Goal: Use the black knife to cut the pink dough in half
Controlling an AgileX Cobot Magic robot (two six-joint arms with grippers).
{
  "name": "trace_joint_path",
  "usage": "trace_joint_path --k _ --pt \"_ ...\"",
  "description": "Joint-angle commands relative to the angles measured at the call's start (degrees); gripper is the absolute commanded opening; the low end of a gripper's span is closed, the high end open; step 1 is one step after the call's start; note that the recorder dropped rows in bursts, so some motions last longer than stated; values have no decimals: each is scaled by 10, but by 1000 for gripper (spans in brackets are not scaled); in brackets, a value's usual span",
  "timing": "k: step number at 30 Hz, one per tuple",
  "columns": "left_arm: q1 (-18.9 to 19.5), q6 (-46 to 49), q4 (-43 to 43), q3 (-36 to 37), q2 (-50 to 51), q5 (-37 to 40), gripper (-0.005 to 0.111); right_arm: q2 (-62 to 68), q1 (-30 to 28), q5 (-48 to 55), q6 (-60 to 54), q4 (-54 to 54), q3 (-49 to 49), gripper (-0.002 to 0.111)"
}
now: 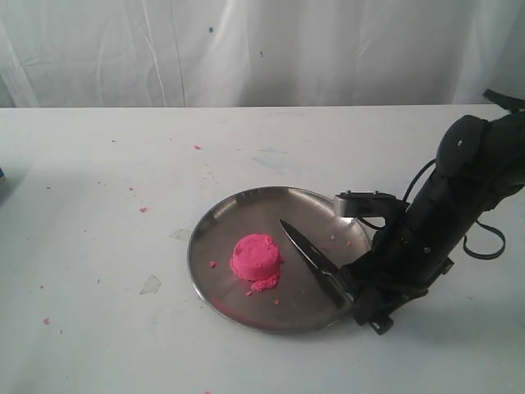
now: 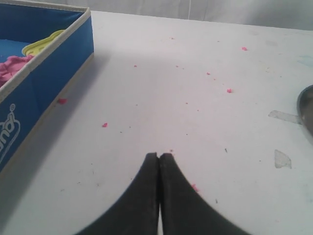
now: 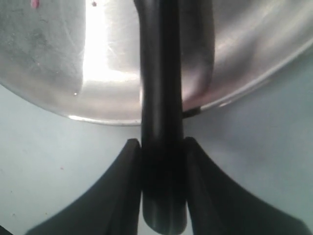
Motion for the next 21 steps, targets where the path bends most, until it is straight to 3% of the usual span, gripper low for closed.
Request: trace_joint_path --k 1,11,15,21 --pt "-2 -15 -29 -3 -3 -57 0 -39 -1 -3 9 -1 -10 0" --pt "-2 -184 -55 -3 -3 -186 0 -108 0 -43 10 -7 -10 0" --pt "-2 -247 -55 -3 -3 -222 0 -126 32 -61 34 -57 -10 0" --pt "-2 -249 -41 -3 -3 -257 0 -122 74 -79 85 -145 -10 0"
